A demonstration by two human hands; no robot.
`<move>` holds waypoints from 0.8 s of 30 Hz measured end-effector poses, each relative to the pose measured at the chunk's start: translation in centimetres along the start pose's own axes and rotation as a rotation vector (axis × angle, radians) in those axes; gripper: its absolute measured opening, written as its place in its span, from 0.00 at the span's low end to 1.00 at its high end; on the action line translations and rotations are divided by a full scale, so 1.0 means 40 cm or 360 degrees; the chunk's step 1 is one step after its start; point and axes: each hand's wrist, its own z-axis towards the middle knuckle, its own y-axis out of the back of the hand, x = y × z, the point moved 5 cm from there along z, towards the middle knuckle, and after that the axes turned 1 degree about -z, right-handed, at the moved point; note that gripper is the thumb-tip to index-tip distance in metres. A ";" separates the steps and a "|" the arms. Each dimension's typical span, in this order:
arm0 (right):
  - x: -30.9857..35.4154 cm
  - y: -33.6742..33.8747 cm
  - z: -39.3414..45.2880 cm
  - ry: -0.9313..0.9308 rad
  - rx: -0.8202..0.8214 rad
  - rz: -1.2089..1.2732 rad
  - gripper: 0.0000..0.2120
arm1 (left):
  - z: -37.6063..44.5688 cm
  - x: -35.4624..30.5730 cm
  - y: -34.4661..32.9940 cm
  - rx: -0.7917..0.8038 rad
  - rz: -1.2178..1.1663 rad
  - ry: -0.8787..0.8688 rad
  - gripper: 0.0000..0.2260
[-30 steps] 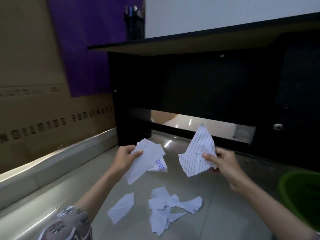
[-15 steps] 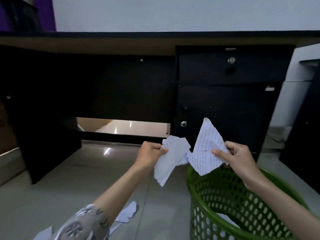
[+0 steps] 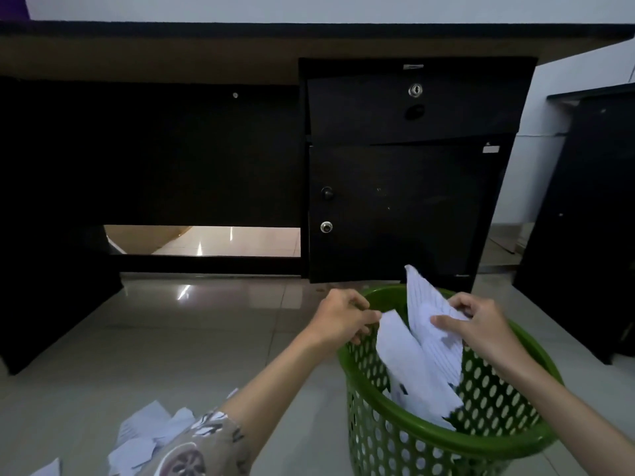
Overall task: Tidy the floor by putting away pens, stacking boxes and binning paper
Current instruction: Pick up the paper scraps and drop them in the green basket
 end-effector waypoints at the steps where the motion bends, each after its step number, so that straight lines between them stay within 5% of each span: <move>1: -0.002 -0.005 0.000 -0.0029 0.0032 -0.0005 0.07 | -0.002 0.002 0.010 -0.0033 -0.0008 -0.0005 0.11; 14: 0.102 -0.103 -0.011 0.0022 0.0219 0.0096 0.04 | -0.051 0.048 0.157 -0.0325 0.0029 -0.0018 0.10; 24: 0.352 -0.373 -0.053 0.0387 0.0634 0.0199 0.05 | -0.220 0.140 0.415 -0.0539 0.0252 0.0071 0.04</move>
